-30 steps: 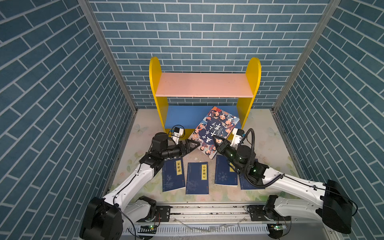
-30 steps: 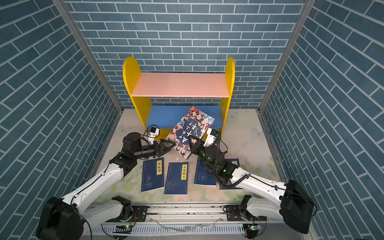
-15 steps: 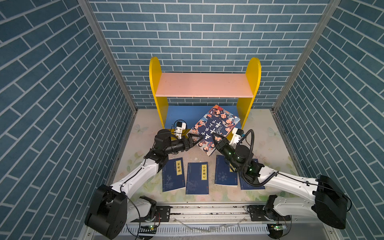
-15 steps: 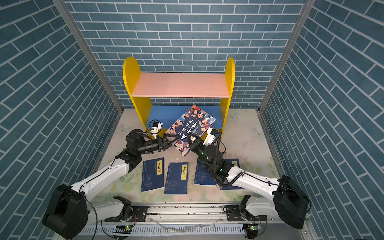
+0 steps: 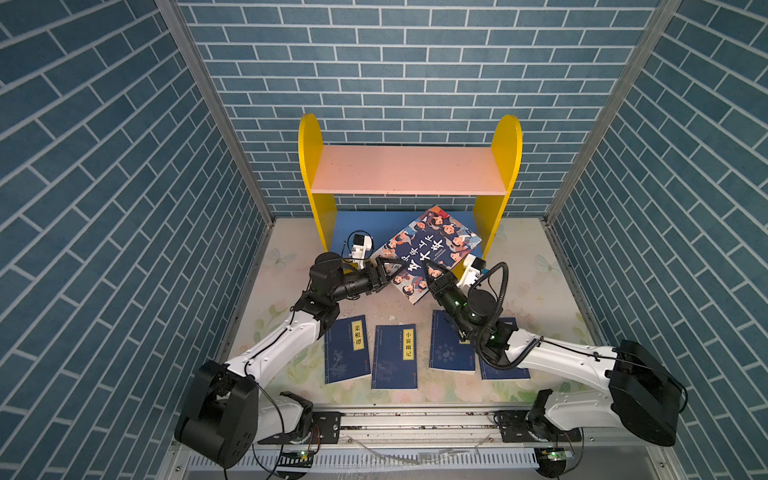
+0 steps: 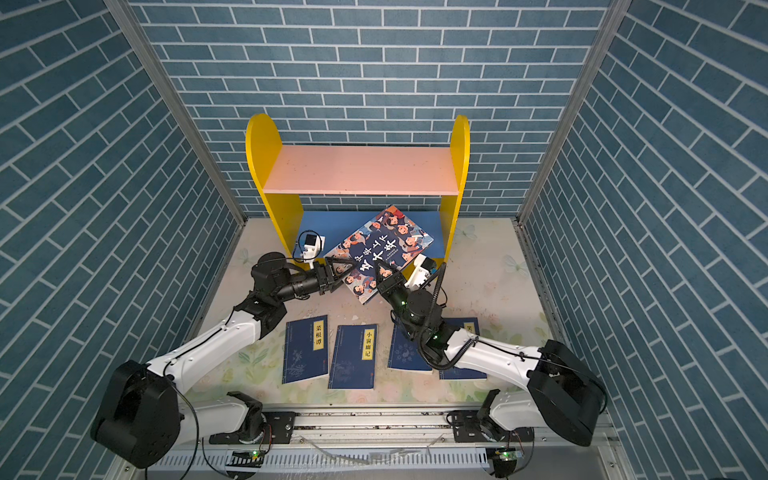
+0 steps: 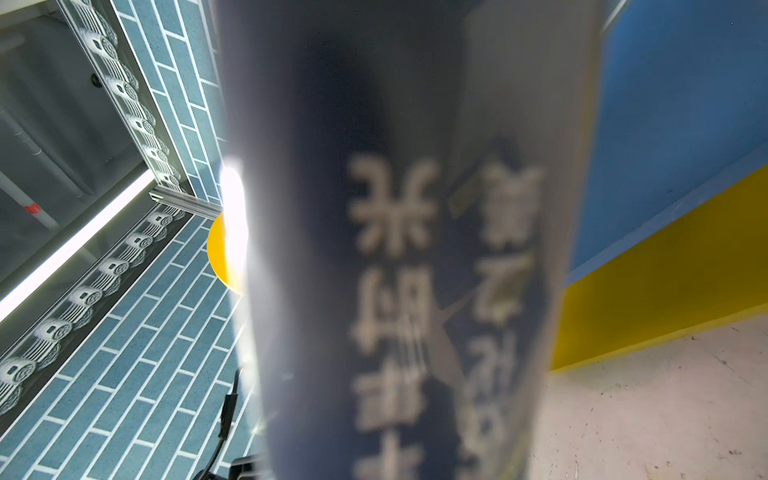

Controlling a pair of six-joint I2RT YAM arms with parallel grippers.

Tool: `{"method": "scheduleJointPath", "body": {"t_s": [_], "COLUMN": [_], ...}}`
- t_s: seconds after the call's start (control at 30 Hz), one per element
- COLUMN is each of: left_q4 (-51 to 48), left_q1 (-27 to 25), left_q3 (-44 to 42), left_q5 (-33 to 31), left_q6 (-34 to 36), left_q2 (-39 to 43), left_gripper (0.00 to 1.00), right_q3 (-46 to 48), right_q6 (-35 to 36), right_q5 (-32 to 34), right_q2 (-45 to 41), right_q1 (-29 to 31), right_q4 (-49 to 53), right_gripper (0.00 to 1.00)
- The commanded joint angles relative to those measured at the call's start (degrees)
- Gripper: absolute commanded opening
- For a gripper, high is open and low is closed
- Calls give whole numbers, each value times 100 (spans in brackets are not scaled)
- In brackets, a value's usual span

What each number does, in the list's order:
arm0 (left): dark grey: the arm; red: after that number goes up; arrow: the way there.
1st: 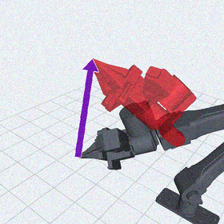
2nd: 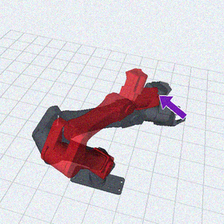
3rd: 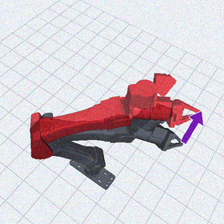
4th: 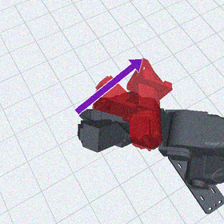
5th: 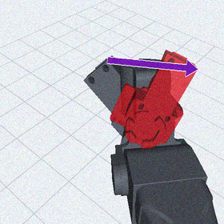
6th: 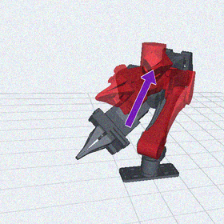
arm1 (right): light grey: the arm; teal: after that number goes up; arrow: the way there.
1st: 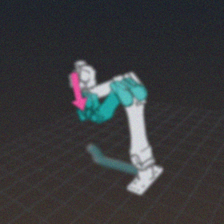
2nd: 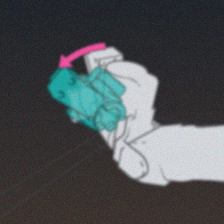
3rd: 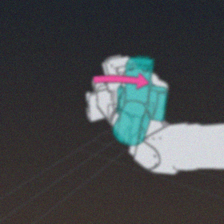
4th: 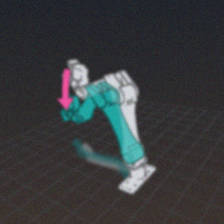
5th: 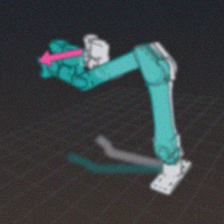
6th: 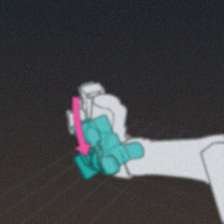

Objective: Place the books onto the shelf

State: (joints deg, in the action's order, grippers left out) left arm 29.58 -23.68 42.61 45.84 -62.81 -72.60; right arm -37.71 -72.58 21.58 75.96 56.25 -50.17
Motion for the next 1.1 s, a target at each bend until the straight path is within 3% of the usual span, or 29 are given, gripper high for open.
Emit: {"method": "scheduleJointPath", "body": {"t_s": [0.0, 0.2, 0.33, 0.5, 0.7, 1.07], "left_q4": [396, 209, -110, -355, -655, -734], "left_q1": [-136, -163, -163, -159, -54, 403], "left_q3": [236, 467, 581, 652, 644, 631], "left_q5": [4, 5, 10, 45, 319, 1229], "left_q6": [3, -184, -163, -65, 185, 177], "left_q2": [-51, -187, -254, -196, -88, 188], "left_gripper": [73, 50, 25, 3, 0, 0], "right_q3": [-81, -92, -115, -58, 257, 650], "right_q6": [-72, -55, -123, -161, -69, 232], "right_q5": [-75, -67, -183, -258, -243, -199], "right_q2": [-91, -135, 24, 96, -267, -1118], "right_q1": [33, 77, 88, 88, 88, 36], "right_q4": [-1384, -1102, -1133, -1178, -1095, -466], "right_gripper": [0, 0, 0, 9, 29, 46]}}
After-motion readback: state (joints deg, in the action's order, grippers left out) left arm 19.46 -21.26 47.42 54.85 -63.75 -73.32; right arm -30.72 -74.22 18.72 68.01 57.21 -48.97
